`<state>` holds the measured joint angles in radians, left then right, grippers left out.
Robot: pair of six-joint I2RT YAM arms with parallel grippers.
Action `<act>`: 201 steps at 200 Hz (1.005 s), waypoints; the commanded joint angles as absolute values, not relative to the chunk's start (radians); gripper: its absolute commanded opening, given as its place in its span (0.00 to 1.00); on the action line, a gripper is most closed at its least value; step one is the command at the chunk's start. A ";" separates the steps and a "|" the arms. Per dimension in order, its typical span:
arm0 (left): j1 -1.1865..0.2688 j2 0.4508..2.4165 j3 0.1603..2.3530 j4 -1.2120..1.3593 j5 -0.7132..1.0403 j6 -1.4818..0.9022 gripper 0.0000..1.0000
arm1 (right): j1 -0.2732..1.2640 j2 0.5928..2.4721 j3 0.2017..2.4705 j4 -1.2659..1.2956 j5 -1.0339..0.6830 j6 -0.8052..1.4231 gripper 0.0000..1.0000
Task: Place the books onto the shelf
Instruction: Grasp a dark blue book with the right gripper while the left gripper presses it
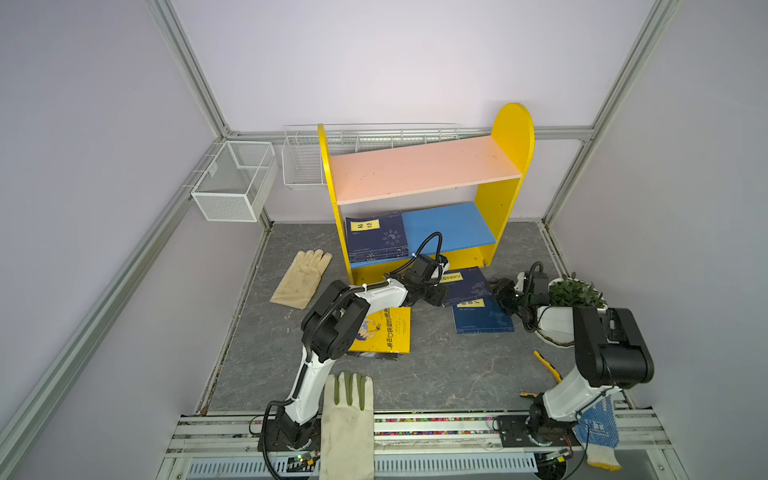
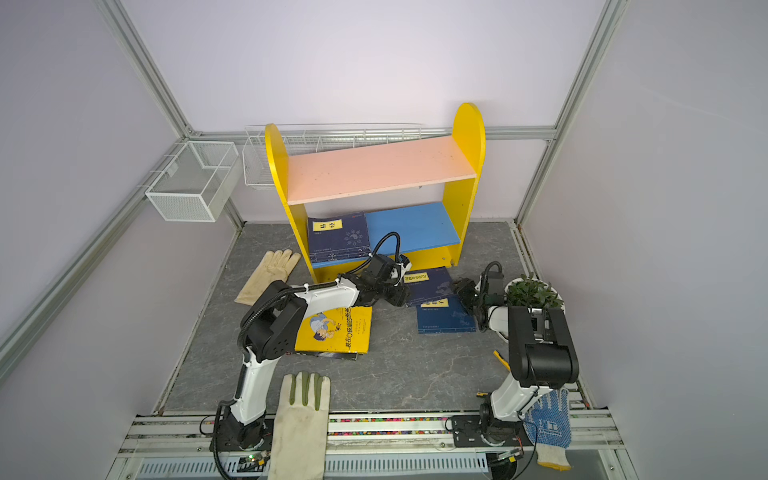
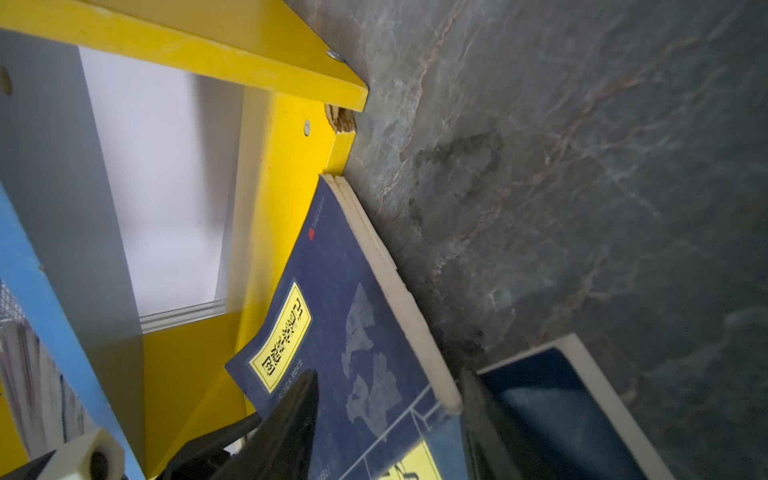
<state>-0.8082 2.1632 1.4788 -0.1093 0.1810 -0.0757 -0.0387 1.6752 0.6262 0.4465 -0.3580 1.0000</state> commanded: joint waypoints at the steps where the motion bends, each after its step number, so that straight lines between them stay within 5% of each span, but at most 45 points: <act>1: -0.807 2.188 1.505 -0.164 0.183 -0.048 0.57 | -0.048 1.713 0.597 0.518 -0.402 1.046 0.52; 76: -0.807 2.250 1.576 -0.294 0.196 -0.023 0.55 | -0.041 1.733 0.653 0.543 -0.425 0.940 0.38; 122: -0.789 2.215 1.553 -0.260 0.192 -0.053 0.55 | -0.028 1.702 0.661 0.496 -0.411 0.904 0.14; 201: -0.720 1.908 1.297 0.034 0.236 -0.232 0.81 | -0.029 1.148 0.657 0.039 -0.331 0.662 0.06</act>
<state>-0.7280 2.0212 1.3613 -0.1135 0.2111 -0.1638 -0.0303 1.3098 0.6544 0.2188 -0.3595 0.7761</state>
